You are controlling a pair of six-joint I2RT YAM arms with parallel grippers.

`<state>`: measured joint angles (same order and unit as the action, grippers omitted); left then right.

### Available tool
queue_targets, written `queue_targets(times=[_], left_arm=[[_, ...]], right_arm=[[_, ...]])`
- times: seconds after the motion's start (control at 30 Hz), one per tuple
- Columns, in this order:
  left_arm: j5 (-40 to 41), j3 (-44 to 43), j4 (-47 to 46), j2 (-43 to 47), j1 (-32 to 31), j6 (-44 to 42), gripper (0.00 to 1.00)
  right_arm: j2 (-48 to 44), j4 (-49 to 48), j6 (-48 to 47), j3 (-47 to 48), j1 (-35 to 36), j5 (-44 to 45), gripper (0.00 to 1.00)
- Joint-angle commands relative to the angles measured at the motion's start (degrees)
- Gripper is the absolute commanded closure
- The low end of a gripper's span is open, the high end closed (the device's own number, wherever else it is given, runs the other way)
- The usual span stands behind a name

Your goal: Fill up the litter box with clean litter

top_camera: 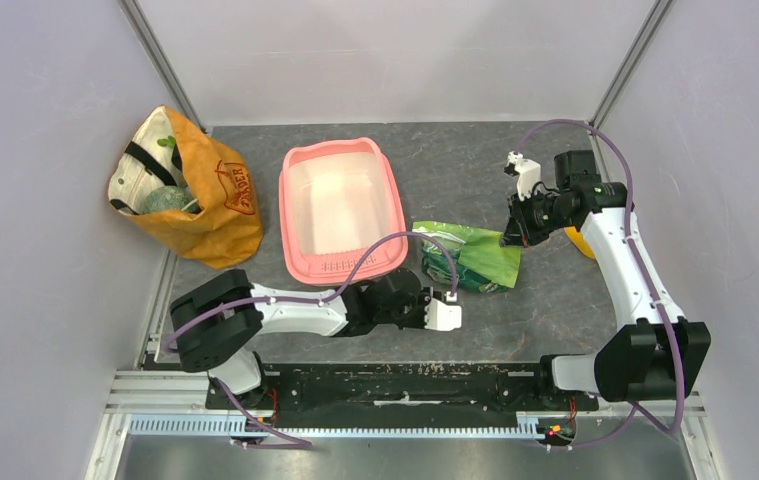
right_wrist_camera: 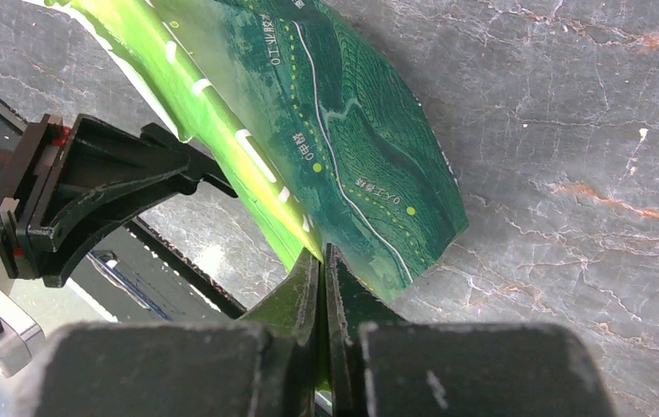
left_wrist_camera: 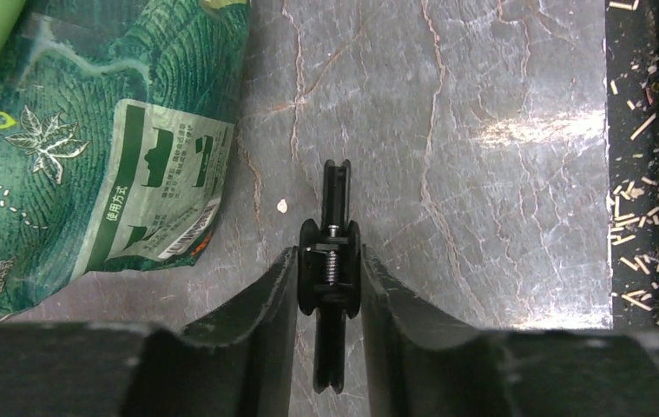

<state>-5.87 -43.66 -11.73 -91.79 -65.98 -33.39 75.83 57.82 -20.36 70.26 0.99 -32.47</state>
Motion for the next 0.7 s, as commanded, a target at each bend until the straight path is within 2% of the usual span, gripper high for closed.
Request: queue_targets(times=[0.0,0.07,0.13,0.2,0.33,0.4,0.47,0.67], left_arm=[[0.82,-1.51,0.08,1.24,-0.48,-1.49,0.51],[0.14,-2.37,3.07,2.51,-0.39,-0.7,0.36],[-0.73,-2.3,4.49,4.38,-0.44,-0.71,0.26],[-1.6,-2.8,6.14,7.08,-0.42,-0.74,0.22],[-2.38,-4.02,7.3,14.64,-0.36,-2.15,0.21],[-0.99,-3.06,3.23,16.91,-0.4,-5.98,0.14],[0.66,-1.37,-3.61,17.23,-0.47,-11.09,0.13],[1.4,-0.55,-24.74,8.24,-0.62,-24.48,0.11]], right_arm=[[1.34,-0.75,-0.43,2.41,0.06,0.97,1.0],[1.42,-0.48,-0.3,2.67,0.06,0.34,1.0],[1.43,-0.42,0.01,2.54,0.06,-0.45,1.0],[1.53,-0.18,0.12,2.51,0.1,-1.39,1.0],[2.92,1.73,0.16,4.03,0.06,-3.48,1.0],[3.84,3.4,0.24,5.12,0.06,-4.45,1.0],[4.17,3.7,0.98,5.41,0.06,-5.03,1.0],[5.94,4.86,2.56,6.14,0.06,-7.73,1.0]])
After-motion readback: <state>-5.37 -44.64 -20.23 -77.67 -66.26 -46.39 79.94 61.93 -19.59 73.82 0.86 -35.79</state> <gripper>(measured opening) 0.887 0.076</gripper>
